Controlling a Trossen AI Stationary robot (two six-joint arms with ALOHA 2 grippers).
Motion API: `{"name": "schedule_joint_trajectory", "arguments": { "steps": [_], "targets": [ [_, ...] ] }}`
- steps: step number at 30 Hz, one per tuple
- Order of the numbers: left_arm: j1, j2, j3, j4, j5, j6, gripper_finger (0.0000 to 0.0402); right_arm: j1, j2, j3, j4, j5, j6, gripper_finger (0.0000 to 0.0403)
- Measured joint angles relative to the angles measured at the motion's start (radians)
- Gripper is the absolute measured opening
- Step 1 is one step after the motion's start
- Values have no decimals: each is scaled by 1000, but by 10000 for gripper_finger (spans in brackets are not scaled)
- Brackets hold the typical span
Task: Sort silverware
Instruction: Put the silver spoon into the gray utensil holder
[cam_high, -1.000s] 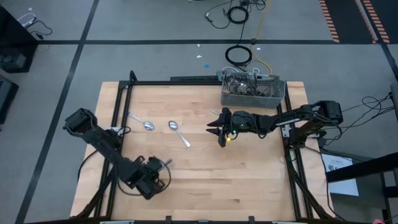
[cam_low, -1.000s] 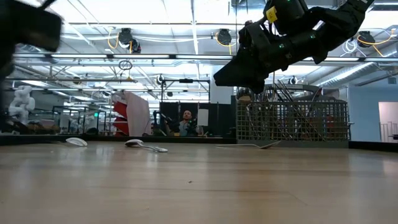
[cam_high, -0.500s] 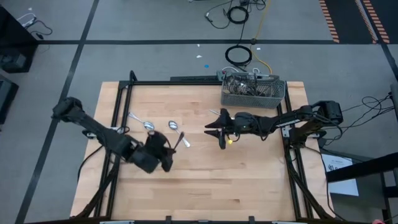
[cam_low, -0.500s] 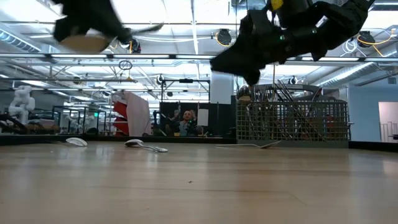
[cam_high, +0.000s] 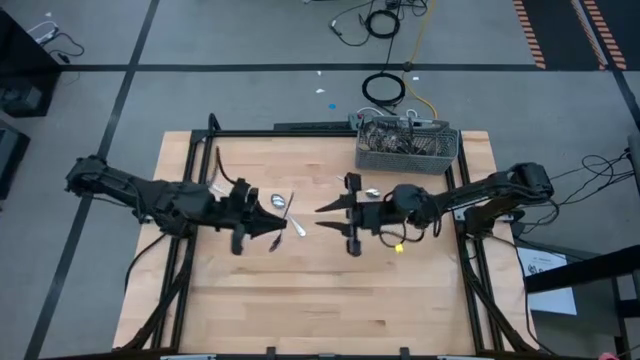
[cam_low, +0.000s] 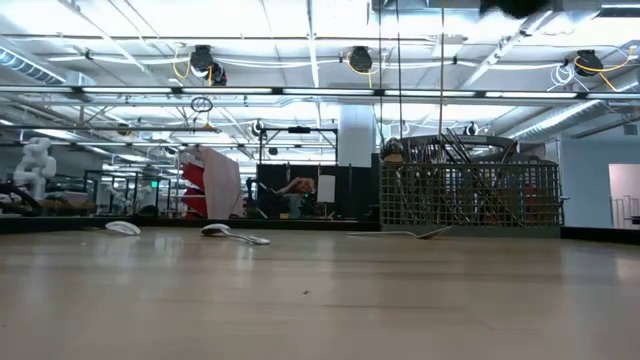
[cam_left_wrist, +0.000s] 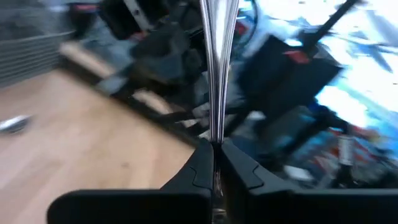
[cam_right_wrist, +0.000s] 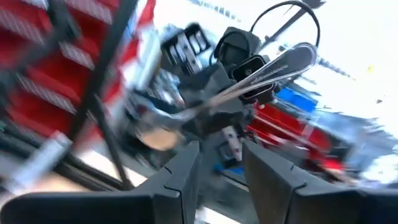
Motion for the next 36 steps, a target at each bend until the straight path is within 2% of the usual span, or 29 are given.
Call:
{"name": "schedule_joint_trajectory", "arguments": {
  "steps": [5,7,10,12,15,17,20,22,27,36],
  "targets": [
    [47,-38,-29,71,122,-12,12,71,0,303,-454,253,-349,114],
    [72,-52,-95,201,183,-71,12,89,0,409,-605,330,-438,114],
    [113,-64,-244,478,271,-218,12,113,0,520,-714,414,-502,114],
    [135,-58,-351,678,280,-338,12,133,0,560,-730,450,-574,114],
    [163,-22,-472,923,208,-541,12,156,7,582,-729,452,-749,114],
    [180,8,-514,1026,169,-671,12,162,25,583,-731,452,-844,114],
    [195,54,-524,1128,167,-734,12,154,53,581,-743,485,-873,114],
    [204,81,-510,1174,202,-740,12,148,67,581,-743,520,-881,114],
    [211,126,-490,1198,282,-755,16,143,126,582,-722,532,-940,114],
    [211,165,-489,1200,290,-830,20,130,177,615,-736,568,-1016,114]
  ]
}}
